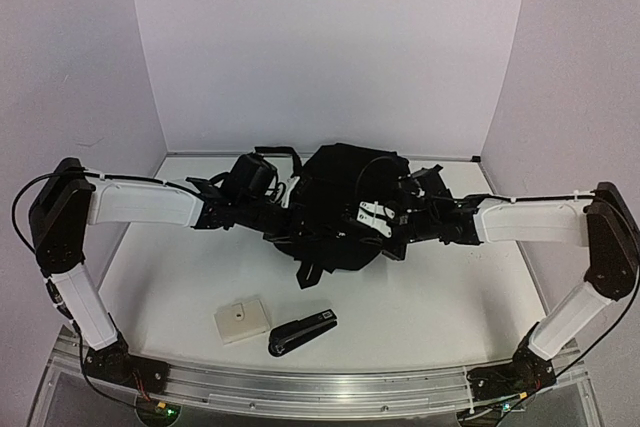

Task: Pack the student bag
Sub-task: Zip the student bag at the center of the board.

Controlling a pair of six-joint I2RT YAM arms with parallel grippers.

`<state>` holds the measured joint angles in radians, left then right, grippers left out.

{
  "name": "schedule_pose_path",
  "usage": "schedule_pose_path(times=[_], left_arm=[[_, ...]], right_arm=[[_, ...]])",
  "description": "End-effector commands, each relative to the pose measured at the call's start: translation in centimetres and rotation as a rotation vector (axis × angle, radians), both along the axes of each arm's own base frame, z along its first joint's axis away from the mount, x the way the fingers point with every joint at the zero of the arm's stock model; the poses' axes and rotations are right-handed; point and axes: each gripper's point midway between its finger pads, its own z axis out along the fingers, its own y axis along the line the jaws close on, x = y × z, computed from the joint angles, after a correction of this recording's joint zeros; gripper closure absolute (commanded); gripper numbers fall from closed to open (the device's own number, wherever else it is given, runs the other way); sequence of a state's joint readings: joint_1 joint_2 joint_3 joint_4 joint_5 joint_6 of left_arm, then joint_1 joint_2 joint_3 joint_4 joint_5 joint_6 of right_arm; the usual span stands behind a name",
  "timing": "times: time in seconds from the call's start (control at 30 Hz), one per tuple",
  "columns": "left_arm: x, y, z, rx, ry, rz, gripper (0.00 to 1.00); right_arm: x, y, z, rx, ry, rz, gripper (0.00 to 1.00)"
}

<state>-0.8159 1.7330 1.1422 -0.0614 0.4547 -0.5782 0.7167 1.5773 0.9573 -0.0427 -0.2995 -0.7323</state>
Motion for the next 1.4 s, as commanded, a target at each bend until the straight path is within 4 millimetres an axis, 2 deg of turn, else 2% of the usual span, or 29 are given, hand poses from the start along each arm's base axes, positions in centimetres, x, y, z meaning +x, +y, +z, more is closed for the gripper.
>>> schedule_pose_path(times=[0.0, 0.17, 0.23, 0.33, 0.37, 0.4, 0.47, 0.53, 0.6, 0.7, 0.83, 1.0, 1.17, 1.23, 1.37], left_arm=[[2.2, 3.4, 0.0, 0.073, -0.035, 0.127, 1.00], [2.6, 4.4, -0.4, 0.086, -0.034, 0.149, 1.00], [1.8, 3.1, 0.5, 0.020, -0.031, 0.077, 1.00], [-0.4, -0.2, 2.4, -0.083, -0.048, -0.077, 1.00], [-1.4, -1.5, 2.7, -0.090, -0.063, -0.121, 1.00], [-2.0, -2.6, 3.1, -0.088, -0.078, -0.158, 1.00], [-3.0, -4.4, 3.9, -0.093, -0.100, -0.211, 1.00], [-3.6, -5.7, 4.8, -0.122, -0.110, -0.245, 1.00], [-4.0, -6.2, 6.0, -0.160, -0.121, -0.268, 1.00], [-4.8, -6.5, 7.4, -0.207, -0.122, -0.304, 1.00], [-5.4, -6.4, 9.0, -0.256, -0.136, -0.324, 1.00], [-5.6, -5.9, 8.9, -0.250, -0.129, -0.316, 1.00], [-4.8, -5.4, 8.1, -0.237, -0.119, -0.270, 1.00], [-4.5, -5.2, 7.8, -0.238, -0.110, -0.256, 1.00], [-3.7, -4.7, 6.8, -0.218, -0.093, -0.218, 1.00]], right_arm=[[1.1, -3.9, -0.5, -0.071, -0.013, -0.103, 1.00], [1.7, -5.9, -0.7, -0.075, 0.003, -0.137, 1.00], [1.6, -6.0, -0.7, -0.070, 0.019, -0.131, 1.00], [0.5, -4.5, 0.1, -0.025, 0.098, -0.082, 0.98], [0.2, -3.8, 0.6, -0.005, 0.116, -0.067, 0.88], [-0.2, -3.2, 0.9, 0.006, 0.123, -0.053, 0.74], [-1.1, -1.8, 1.8, 0.034, 0.130, -0.017, 0.56], [-1.8, -0.4, 2.6, 0.061, 0.145, 0.007, 0.48], [-2.2, 0.7, 3.0, 0.071, 0.147, 0.025, 0.46], [-2.2, 1.7, 2.5, 0.055, 0.130, 0.052, 0.46], [-1.1, 2.6, 2.0, 0.072, 0.072, 0.060, 0.46], [-0.9, 3.0, 0.4, 0.045, 0.049, 0.101, 0.46], [-1.6, 1.8, -1.0, 0.005, 0.032, 0.106, 0.48], [-1.7, 1.2, -1.4, -0.014, 0.016, 0.098, 0.51], [-1.9, 0.1, -1.4, -0.033, -0.020, 0.083, 0.70]])
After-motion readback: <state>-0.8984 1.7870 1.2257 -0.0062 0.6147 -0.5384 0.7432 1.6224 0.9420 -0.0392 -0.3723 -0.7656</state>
